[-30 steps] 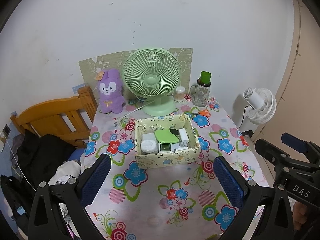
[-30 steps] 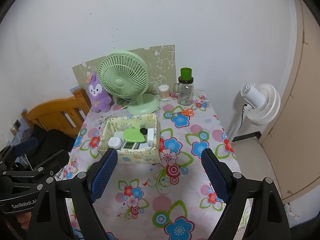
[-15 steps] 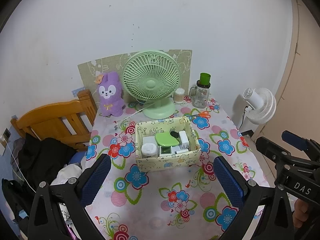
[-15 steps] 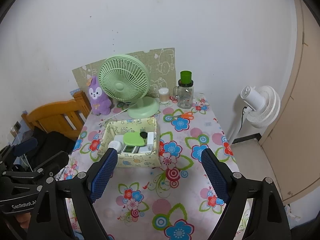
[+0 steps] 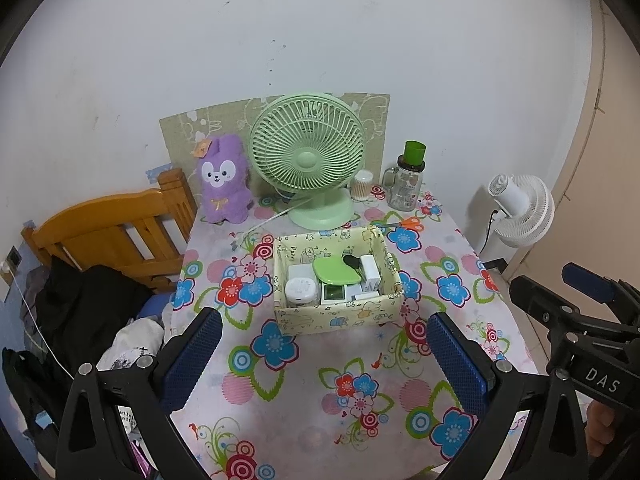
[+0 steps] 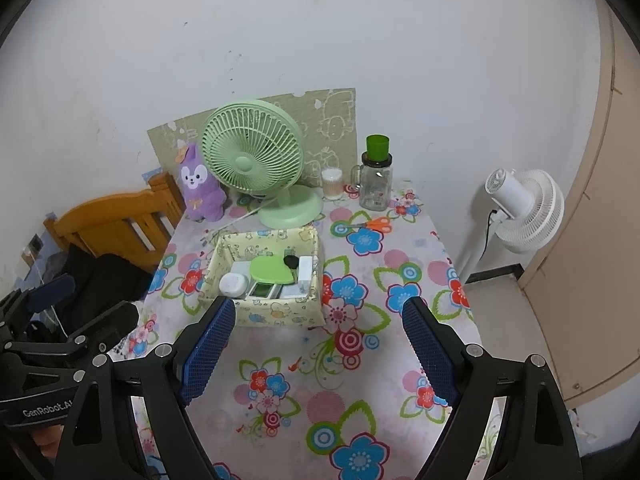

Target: Organize rigid objects

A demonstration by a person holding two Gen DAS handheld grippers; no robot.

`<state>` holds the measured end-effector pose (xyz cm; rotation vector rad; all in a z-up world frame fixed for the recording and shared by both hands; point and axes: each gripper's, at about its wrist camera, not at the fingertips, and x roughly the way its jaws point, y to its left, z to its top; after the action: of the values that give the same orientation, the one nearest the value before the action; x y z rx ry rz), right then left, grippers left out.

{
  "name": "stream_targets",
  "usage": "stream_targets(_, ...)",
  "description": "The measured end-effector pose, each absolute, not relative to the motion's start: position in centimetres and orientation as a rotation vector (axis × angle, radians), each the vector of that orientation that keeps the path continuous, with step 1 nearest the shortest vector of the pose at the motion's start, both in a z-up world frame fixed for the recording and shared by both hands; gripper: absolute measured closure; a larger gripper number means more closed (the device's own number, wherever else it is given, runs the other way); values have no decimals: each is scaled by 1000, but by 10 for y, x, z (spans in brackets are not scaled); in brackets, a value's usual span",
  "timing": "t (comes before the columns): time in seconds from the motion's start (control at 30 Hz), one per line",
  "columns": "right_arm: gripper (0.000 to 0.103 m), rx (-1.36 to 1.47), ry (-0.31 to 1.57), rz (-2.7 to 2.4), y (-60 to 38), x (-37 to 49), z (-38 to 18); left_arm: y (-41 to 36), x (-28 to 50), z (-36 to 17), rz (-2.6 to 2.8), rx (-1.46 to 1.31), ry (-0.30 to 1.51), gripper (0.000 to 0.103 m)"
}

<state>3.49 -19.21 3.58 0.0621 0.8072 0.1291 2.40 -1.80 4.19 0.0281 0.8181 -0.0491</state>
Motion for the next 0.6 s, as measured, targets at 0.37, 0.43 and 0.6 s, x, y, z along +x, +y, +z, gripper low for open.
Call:
stream_targets(0.37, 15, 38, 817, 138, -185, 30, 46, -13, 18, 49, -24, 22, 818, 0)
stream_targets(0.43, 15, 34, 817, 140, -184, 29, 47, -12, 17, 50, -23, 21, 817, 0)
stream_targets(0.6, 15, 27, 806, 137, -182, 28, 52, -11, 15, 52, -15, 30, 818, 0)
